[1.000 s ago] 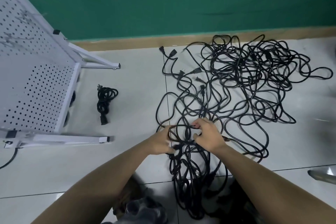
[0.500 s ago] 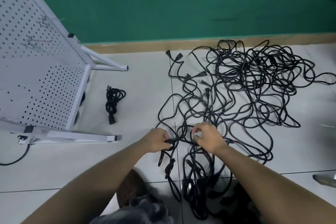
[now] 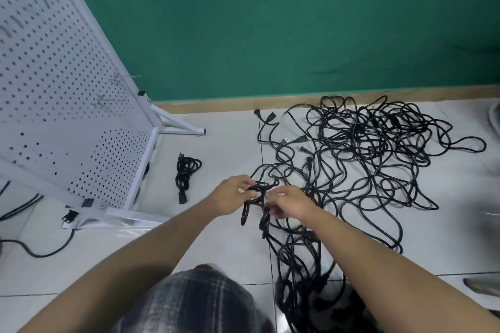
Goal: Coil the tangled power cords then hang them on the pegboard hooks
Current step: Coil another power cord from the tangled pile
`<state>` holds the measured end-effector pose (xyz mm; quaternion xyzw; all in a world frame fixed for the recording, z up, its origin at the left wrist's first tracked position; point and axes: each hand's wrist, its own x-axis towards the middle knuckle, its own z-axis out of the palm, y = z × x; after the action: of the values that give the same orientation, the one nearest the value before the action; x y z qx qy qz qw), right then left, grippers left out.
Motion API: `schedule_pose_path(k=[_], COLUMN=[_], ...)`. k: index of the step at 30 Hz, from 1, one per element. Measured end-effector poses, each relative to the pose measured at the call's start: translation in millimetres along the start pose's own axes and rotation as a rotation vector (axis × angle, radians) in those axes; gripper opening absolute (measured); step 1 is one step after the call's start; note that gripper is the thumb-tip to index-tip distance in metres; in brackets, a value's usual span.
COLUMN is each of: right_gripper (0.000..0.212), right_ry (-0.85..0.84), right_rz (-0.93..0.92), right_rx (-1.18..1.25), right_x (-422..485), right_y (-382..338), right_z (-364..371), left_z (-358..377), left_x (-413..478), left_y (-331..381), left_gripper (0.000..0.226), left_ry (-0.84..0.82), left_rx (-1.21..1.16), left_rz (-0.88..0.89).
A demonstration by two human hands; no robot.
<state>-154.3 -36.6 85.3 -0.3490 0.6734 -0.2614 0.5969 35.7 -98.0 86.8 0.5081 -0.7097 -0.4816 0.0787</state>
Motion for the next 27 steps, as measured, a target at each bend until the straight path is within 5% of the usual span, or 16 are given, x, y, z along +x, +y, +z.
schedule_pose_path(k=[8,14,22,25,27], right_gripper=[0.029,0.033,0.011,0.014,0.029], right_ry=[-0.089,-0.015,-0.126,-0.167,-0.18], right_rz=[0.119,0.184,0.012,-0.093,-0.145], right_rx=[0.203,0.124,0.163,0.151,0.082], right_x=[1,-3,-47,-66,-80], right_y=[-3,-12,-60,-88,-109], right_z=[7,-3,-34,-50,-61], left_z=[15,14,-19,-42,-58], left_x=[1,-3,-14,-22,-27], left_y=[-4,4,69,99,119], left_gripper=[0.019,0.018,0.023,0.007,0.015], left_ry=[0.098,-0.084,-0.105,-0.058,-0.018], left_rx=[-0.035,-0.047,0.031,0.07,0.122], left_rz=[0.021,-0.103,-0.017,0.069,0.134])
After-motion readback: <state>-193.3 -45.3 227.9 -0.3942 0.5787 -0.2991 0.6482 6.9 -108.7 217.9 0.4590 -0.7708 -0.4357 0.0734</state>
